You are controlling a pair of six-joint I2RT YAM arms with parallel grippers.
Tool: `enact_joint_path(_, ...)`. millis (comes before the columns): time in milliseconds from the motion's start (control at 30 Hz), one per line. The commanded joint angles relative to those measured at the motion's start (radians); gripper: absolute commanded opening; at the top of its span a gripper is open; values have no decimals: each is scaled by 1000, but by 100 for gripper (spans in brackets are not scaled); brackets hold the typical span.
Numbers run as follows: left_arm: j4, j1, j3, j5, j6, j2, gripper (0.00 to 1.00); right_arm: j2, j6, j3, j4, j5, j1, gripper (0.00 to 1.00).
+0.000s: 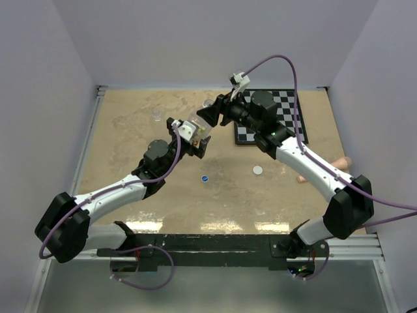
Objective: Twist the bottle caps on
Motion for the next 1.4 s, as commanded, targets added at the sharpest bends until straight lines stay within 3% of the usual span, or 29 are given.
enact_joint_path(0, 75, -4, 26, -17, -13, 8, 99, -57, 25, 12, 33, 9, 6, 3)
enact_joint_path(233, 86, -4, 21, -20, -4, 11, 87, -60, 29, 4, 32, 7, 8, 3)
enact_joint_path(433, 77, -5, 22, -6, 7, -7, 65, -57, 35, -3, 33, -2, 8, 4)
enact_joint_path(533, 52, -5, 24, -5, 10, -27, 49, -65, 33, -8, 35, -2, 8, 10)
enact_joint_path(600, 11, -4, 35, 5, 13, -44, 44, -85, 33, -28, 64, -3, 8, 27)
enact_joint_path(633, -21, -2, 42, 11, 19, -58, 41, -101, 38, -39, 78, -8, 8, 44)
enact_joint_path(733, -125, -2, 68, 23, 39, -99, 27, -143, 36, -56, 96, 16, 8, 78)
enact_joint_path(833, -204, -4, 72, 25, 56, -157, 19, -187, 19, -53, 80, 55, 8, 98)
enact_joint_path(1000, -288, -4, 24, 35, 66, -266, 5, -273, 5, -57, 58, 130, 8, 99)
enact_joint_path(1067, -336, -1, 12, 61, 71, -308, 0, -309, 82, -75, 25, 228, 8, 99)
enact_joint_path(1233, -406, -1, -36, 216, 100, -423, 0, -367, 21, -100, -127, 326, 1, 99)
enact_joint_path(1367, -490, -1, -31, 348, 126, -481, 0, -352, 27, -88, -365, 414, -2, 99)
